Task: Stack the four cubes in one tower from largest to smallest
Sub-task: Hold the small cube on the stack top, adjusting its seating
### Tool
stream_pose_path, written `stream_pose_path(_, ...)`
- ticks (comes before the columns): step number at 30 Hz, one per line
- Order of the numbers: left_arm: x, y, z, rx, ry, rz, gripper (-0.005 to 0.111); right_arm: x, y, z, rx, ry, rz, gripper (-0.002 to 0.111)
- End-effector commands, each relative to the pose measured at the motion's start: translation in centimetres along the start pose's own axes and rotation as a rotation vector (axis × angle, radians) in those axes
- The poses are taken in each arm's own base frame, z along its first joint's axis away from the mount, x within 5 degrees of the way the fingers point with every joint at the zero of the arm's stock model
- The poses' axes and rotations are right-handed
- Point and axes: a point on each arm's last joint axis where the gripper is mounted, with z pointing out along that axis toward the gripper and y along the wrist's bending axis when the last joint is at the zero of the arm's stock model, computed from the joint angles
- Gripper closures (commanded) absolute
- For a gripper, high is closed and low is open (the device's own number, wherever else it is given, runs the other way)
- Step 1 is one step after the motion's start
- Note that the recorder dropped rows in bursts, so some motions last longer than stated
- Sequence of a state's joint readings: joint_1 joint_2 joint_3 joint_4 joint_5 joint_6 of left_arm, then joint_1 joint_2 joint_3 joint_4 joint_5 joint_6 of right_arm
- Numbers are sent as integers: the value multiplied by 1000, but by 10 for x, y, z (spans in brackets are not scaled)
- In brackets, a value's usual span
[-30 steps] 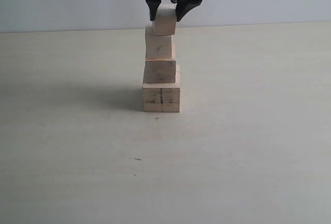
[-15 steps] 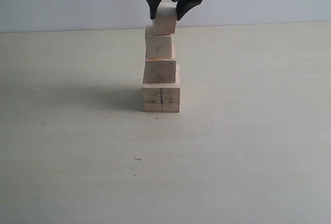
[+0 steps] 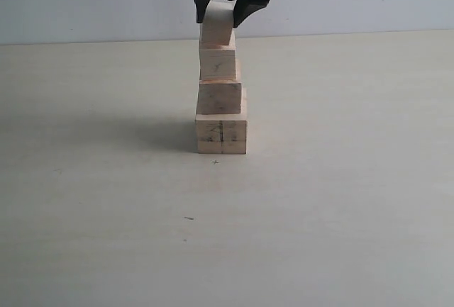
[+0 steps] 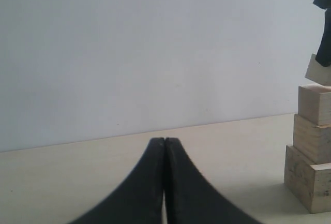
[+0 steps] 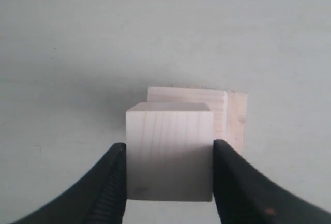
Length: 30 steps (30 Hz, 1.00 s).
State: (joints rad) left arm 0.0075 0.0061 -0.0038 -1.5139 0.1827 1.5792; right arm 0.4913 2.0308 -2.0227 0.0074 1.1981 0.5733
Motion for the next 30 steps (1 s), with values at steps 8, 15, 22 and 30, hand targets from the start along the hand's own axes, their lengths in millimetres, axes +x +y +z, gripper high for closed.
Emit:
stream_pose_path(8, 1, 0, 0, -6, -1, 2, 107, -3, -5, -4, 26, -25, -1, 74)
stream_pose_path(15, 1, 0, 0, -6, -1, 2, 107, -3, -5, -4, 27, -23, -3, 74)
stream_pose_path(22, 1, 0, 0, -6, -1, 2, 107, -3, -4, 4, 29, -15, -2, 59)
stream_pose_path(30, 1, 0, 0, -6, -1, 2, 107, -2, -3, 9, 27, -2, -2, 56)
